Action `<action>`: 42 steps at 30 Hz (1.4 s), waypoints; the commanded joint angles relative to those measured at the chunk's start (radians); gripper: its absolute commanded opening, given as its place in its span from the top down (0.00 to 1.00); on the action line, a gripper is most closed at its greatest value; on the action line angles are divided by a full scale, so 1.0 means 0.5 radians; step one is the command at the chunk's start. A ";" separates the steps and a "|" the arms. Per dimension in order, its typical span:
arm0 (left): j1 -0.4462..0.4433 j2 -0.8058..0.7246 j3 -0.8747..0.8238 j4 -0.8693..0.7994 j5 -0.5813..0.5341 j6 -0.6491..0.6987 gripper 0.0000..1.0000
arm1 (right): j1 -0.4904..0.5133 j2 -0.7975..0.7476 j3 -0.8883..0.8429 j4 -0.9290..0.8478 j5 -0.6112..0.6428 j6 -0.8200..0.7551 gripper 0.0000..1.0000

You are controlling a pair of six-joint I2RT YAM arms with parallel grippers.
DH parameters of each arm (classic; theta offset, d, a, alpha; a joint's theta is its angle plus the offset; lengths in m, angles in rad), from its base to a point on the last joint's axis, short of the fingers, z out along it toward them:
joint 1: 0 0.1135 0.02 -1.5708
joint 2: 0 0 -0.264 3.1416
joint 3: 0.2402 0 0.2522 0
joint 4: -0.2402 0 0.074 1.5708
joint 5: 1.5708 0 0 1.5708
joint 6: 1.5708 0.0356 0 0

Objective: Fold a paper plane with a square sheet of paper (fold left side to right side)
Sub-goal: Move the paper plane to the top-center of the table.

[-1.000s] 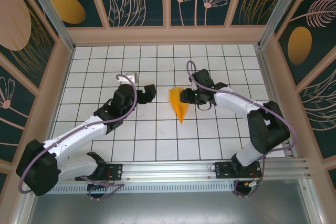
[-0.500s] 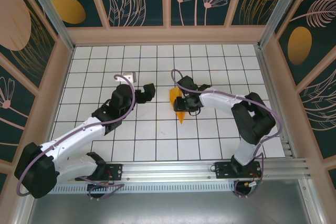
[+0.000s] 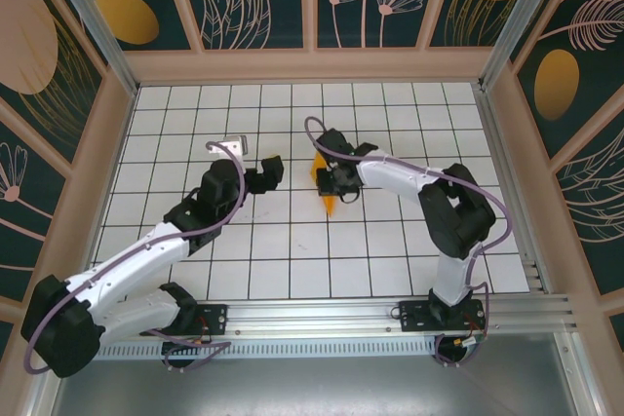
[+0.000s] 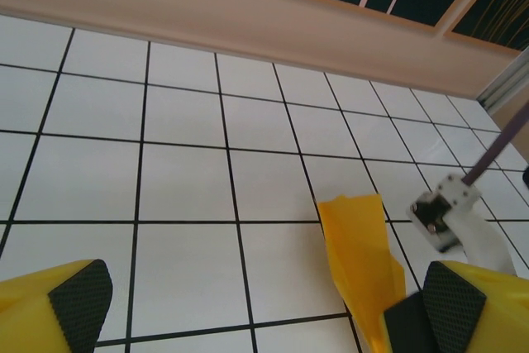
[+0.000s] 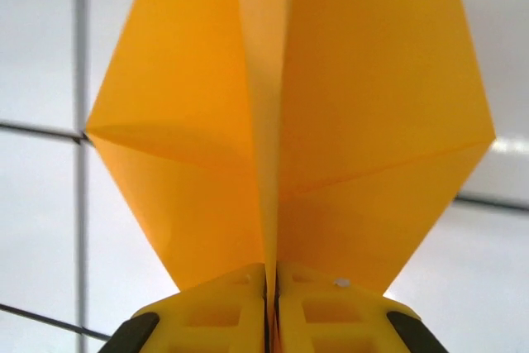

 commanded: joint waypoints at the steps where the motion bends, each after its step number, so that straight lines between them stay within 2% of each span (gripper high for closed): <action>1: 0.003 -0.114 -0.050 -0.073 -0.112 0.081 0.01 | -0.003 0.158 0.307 -0.249 0.168 -0.078 0.87; 11: 0.001 -0.268 -0.107 -0.193 -0.205 0.156 0.02 | -0.077 0.739 1.219 -0.603 0.081 -0.126 0.87; 15: 0.003 -0.267 -0.103 -0.197 -0.199 0.173 0.01 | -0.089 0.916 1.418 -0.706 0.099 -0.173 0.87; 29: 0.005 -0.227 -0.092 -0.187 -0.189 0.171 0.01 | -0.125 1.051 1.390 -0.650 0.079 -0.181 0.86; 42: 0.002 -0.222 -0.056 -0.193 -0.153 0.162 0.02 | -0.091 0.840 1.375 -0.706 0.106 -0.160 0.71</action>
